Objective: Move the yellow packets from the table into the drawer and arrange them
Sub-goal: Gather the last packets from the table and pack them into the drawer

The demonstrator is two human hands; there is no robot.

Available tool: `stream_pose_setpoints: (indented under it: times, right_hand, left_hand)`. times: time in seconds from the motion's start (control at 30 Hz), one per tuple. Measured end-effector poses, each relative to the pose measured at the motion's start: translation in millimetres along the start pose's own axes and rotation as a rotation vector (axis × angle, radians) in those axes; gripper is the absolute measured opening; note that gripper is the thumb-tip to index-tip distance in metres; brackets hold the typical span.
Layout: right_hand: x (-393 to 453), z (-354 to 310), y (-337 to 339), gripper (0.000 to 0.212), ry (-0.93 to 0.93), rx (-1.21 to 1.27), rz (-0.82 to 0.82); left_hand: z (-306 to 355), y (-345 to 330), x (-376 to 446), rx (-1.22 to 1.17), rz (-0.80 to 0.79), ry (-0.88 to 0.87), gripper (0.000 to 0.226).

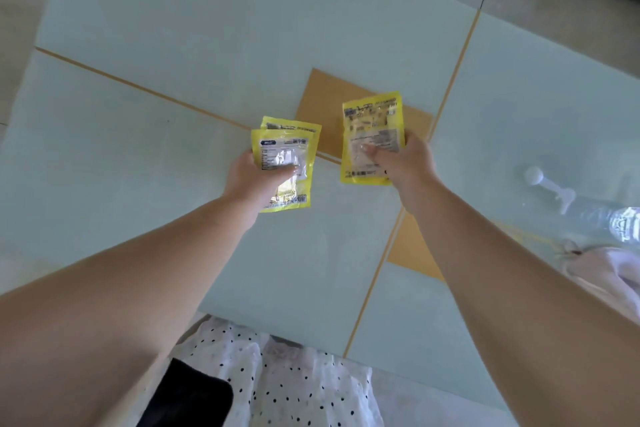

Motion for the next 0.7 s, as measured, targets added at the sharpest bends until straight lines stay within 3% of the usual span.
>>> stream_pose_setpoints:
  times: [0.13, 0.33, 0.57, 0.7]
  right_hand:
    - [-47, 23, -29, 0.019, -0.153, 0.183, -0.148]
    - [-109, 5, -81, 0.016, -0.148, 0.284, -0.259]
    - [-168, -25, -163, 0.014, -0.090, 0.165, -0.393]
    - [-200, -30, -216, 0.014, -0.041, 0.022, -0.522]
  left_hand:
    - [-15, 28, -20, -0.240, -0.142, 0.046, 0.052]
    - [-42, 94, -55, -0.336, -0.230, 0.064, 0.048]
    - [-84, 183, -91, -0.430, -0.130, 0.049, 0.028]
    - [-124, 224, -126, -0.574, -0.073, 0.014, 0.031]
Point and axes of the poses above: each hand's wrist, its own x-axis towards the middle knuckle, its own y-axis out of the back of the hand, z = x × y, the point moved 8 cm from there along x, towards the middle knuckle, and after that the axes turned 1 degree about -x, right-handed, at the moved point
